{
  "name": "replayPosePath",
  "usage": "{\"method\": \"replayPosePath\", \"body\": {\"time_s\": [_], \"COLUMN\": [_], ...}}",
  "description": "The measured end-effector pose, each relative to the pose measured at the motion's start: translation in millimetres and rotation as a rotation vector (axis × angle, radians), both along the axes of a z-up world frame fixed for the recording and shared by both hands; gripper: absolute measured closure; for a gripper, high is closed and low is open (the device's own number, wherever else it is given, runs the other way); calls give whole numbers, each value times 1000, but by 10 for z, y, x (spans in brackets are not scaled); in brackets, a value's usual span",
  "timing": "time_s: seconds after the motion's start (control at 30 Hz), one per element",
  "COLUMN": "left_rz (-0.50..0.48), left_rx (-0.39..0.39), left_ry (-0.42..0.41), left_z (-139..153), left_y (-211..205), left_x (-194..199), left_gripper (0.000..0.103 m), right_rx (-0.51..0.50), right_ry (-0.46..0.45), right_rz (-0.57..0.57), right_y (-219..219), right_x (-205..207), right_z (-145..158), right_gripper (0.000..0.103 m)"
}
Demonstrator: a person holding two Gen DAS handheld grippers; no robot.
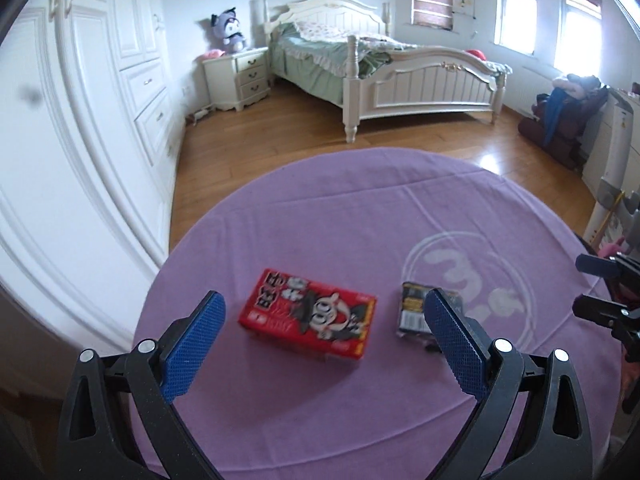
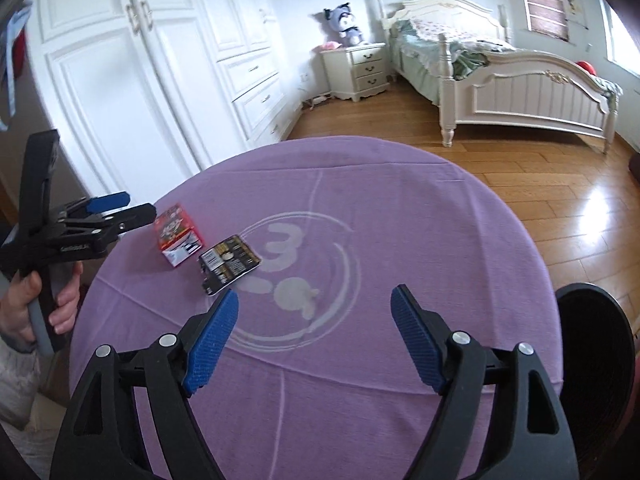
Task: Collect trash
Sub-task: 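Grasp the red Wangzai milk box with the left tool while the right tool grasps the black battery card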
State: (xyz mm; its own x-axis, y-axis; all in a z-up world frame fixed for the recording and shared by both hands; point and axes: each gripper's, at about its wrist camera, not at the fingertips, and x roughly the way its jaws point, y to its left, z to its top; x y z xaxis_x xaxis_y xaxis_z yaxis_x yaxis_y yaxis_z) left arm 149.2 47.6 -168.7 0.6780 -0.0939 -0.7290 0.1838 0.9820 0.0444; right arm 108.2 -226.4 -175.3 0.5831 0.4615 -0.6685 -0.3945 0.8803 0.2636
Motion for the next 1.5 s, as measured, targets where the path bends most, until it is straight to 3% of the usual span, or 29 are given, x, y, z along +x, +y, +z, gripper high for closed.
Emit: {"method": "replayPosePath", "body": {"time_s": [0.2,0.43,0.6,0.63,0.8,0.93,1.1,1.17,1.23,1.5], "left_rz": [-50,-57,-51,-54,-46,-43,-2,-2,-17,-103], "left_rx": [112,86,16,2,4,0,-23,-33,-41,-31], "left_ry": [41,68,91,93,123,126,89,76,64,15], "left_z": [-230,-320,-391,-403,-509,-527,-471,-425,-352,-143], "left_y": [26,-43,16,23,1,-7,27,-14,-70,-594], "left_x": [57,309,417,424,483,505,489,458,432,350], "left_gripper": [5,5,6,11,12,13,13,13,13,13], "right_rx": [-75,-159,-208,-220,-262,-247,-242,-211,-181,-89], "right_ry": [25,26,39,44,23,32,12,0,-10,11], "right_rz": [164,288,315,316,319,290,264,250,209,31], "right_y": [556,939,1035,1054,1113,1005,956,895,783,211], "right_x": [167,357,548,576,629,662,582,542,503,500], "right_z": [-104,-171,-210,-225,-286,-249,-252,-196,-124,-103], "right_gripper": [21,21,21,22,22,47,49,68,76,85]}}
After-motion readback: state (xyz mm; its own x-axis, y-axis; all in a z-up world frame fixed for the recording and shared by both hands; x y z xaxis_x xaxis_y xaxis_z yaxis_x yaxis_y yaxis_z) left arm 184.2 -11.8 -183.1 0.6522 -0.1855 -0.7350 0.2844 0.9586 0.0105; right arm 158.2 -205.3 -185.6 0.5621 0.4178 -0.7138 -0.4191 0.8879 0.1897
